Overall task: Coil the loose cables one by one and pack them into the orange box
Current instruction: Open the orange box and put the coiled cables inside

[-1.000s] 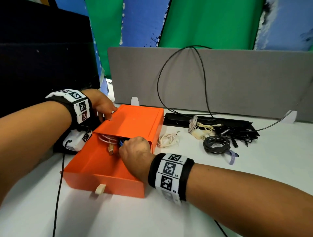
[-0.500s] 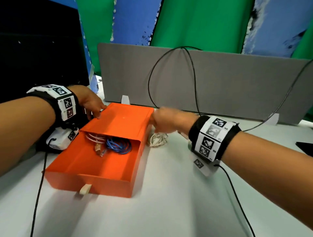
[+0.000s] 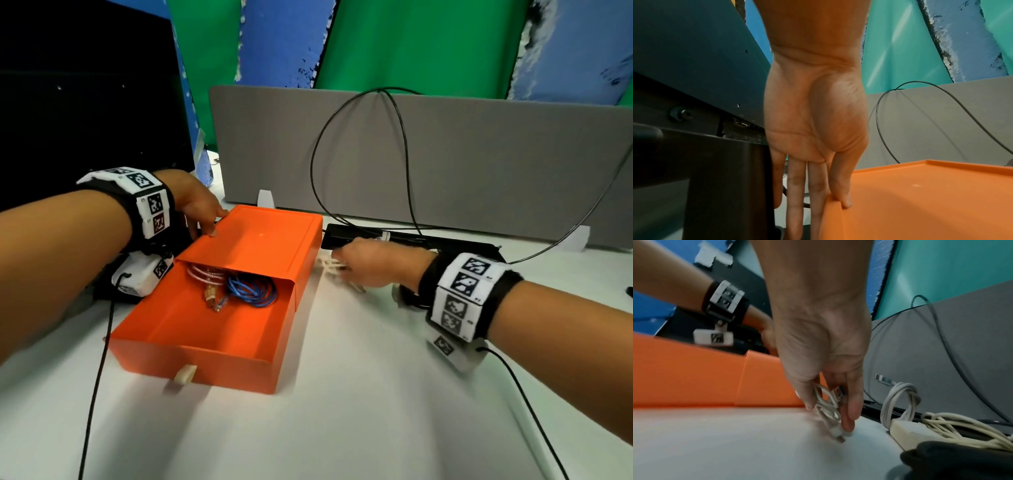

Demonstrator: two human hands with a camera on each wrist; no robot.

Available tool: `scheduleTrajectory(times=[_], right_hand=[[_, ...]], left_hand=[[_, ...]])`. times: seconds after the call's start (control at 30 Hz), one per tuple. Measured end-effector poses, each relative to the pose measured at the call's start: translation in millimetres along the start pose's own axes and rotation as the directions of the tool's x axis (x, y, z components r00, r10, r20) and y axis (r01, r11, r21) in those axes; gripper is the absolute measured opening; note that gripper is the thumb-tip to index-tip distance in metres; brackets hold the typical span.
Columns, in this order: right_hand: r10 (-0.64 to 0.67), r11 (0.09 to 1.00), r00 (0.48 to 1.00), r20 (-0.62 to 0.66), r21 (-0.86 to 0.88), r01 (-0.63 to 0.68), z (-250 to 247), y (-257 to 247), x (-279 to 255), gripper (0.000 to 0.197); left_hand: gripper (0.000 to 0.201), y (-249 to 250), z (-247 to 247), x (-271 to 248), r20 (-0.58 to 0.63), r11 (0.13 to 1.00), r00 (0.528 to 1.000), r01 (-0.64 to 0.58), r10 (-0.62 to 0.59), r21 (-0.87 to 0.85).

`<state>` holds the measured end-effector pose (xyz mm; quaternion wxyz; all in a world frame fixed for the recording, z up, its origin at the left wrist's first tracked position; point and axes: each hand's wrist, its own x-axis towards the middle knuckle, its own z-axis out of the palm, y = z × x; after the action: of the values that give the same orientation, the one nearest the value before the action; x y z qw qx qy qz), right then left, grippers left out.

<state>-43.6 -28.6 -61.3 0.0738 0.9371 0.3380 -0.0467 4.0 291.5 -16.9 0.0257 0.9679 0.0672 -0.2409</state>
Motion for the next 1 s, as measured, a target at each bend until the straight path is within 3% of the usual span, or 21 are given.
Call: scheduleTrajectory(times=[0.17,0.3,0.43,0.53,0.87,1.0], right_hand=[[-0.054,0.986,0.981,-0.185,0.144,0.082,-55.2,-36.7,-39.7,0.015],[-0.181,0.981,0.96,-0.214,0.029,0.191,-66.0,-98.2,-51.7,0.012],[-0.268,0.954,0.95,-0.163,-0.186,0.237,-52.8,-148.6,-41.0,0.023],[-0.264,0.919,0.956,-0.124,-0.334,0.21,-35.4,-168.5,-23.0,0.024],[-0.112,0.924,0.989,-0.099,-0.377,0.067,-20.1,-180.7,-2.7,0.025],[-0.067,0.823,0.993,0.098,-0.557,0.111,-30.4,-190.1,-9.6,0.013]], left_hand=[[0.075,-1.7,-0.5,-0.4,0.007,1.0,1.0,0.014,-0.014,-0.004],[0.075,1.4,-0.3,-5.3,-0.008,1.0,1.0,0.017,-0.017,0.023],[0.077,1.8,1.8,-4.9,-0.019,0.998,0.999,0.031,-0.031,0.046],[0.076,2.0,1.1,-3.1,-0.013,0.999,1.0,0.024,-0.024,0.037],[0.073,0.4,1.4,-0.1,-0.016,1.0,1.0,0.0,0.0,0.023],[0.073,-0.2,1.7,-1.7,-0.014,1.0,1.0,0.001,-0.001,0.004]])
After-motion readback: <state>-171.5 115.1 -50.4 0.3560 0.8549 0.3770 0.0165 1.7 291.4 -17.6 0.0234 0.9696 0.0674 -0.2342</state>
